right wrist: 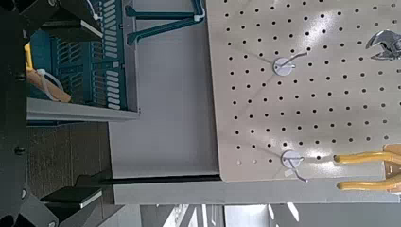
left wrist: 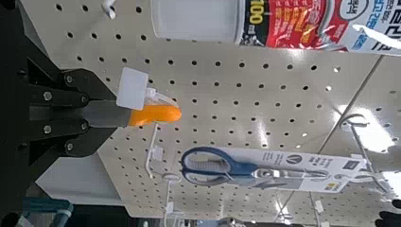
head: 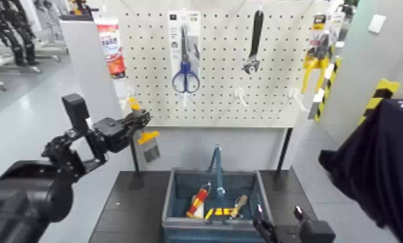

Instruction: Put the yellow paint brush into the crate.

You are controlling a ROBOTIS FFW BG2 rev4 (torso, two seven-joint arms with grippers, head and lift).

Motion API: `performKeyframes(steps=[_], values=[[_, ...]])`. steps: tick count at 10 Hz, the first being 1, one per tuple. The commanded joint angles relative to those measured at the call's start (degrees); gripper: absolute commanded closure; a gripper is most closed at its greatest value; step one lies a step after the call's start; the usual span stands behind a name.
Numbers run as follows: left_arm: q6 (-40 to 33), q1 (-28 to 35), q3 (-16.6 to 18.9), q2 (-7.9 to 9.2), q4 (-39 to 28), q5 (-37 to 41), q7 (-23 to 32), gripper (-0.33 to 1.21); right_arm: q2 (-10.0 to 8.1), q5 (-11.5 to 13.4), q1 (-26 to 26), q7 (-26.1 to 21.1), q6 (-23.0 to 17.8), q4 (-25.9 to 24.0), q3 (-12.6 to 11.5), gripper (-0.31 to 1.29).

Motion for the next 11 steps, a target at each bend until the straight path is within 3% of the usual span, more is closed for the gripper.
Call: performKeyframes(steps=[1, 3, 7, 11], values=[[1.5, 0.5, -1.6, -0.05, -1.3, 5.9, 0.6, 1.20, 0.08, 0.0, 0.1, 0.0, 0.0, 0.0, 0.0, 0.15], [1.9, 1.1, -2.4, -0.13, -1.8, 8.9, 1.6, 1.20, 0.08, -0.1, 0.1, 0.0, 0.0, 0.0, 0.0, 0.15], [-3.5, 2.7, -5.2, -1.89, 2.5, 17.7, 2.9, 1.20, 0.17, -0.1, 0.1, 0.0, -0.2, 0.1, 0.1, 0.15], [-5.9, 3.1, -9.9, -3.47, 8.6, 24.1, 3.1, 1.20, 0.17, -0.3, 0.1, 0.0, -0.4, 0.4, 0.2, 0.15]])
